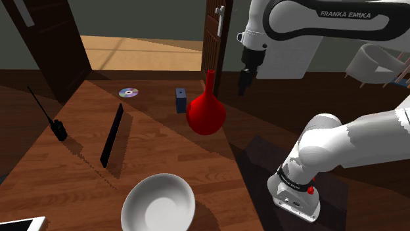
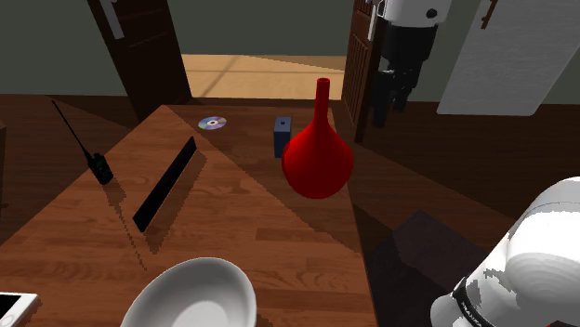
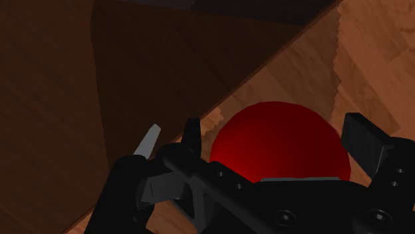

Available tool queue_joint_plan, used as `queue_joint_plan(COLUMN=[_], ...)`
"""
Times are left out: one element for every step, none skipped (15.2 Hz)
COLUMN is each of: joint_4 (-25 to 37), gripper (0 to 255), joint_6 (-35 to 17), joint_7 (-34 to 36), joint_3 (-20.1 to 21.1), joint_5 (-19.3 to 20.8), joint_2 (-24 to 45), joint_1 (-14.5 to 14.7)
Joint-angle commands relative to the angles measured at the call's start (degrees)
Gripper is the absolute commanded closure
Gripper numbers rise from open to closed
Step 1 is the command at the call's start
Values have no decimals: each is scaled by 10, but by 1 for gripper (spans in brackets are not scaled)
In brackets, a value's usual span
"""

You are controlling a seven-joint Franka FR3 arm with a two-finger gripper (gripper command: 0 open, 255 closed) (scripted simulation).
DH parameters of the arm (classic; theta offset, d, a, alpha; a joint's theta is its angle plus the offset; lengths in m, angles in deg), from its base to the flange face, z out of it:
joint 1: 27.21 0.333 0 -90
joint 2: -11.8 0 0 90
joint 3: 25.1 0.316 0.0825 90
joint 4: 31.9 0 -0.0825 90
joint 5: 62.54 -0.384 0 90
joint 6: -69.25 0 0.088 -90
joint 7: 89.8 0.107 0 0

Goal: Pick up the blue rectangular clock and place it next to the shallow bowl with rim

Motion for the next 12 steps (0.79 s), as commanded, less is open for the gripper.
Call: queue_joint_plan(joint_4=[0, 4, 8, 14, 20, 27, 35, 44, 54, 64, 75, 87], gripper=[0, 0, 0, 0, 0, 0, 0, 0, 0, 0, 0, 0], joint_6=[0, -17, -33, -49, -65, -80, -94, -108, -121, -134, -146, -157], joint_7=[0, 11, 22, 32, 43, 53, 64, 74, 84, 95, 105, 116], joint_3=[0, 5, 11, 16, 21, 26, 30, 35, 39, 43, 47, 50], joint_5=[0, -4, -7, -10, -13, -15, -17, -18, -19, -19, -19, -19], joint_2=[0, 20, 41, 62, 83, 105, 127, 149, 171, 194, 216, 239], joint_1=[0, -1, -2, -3, -4, -5, -7, -8, -10, -12, -13, -15])
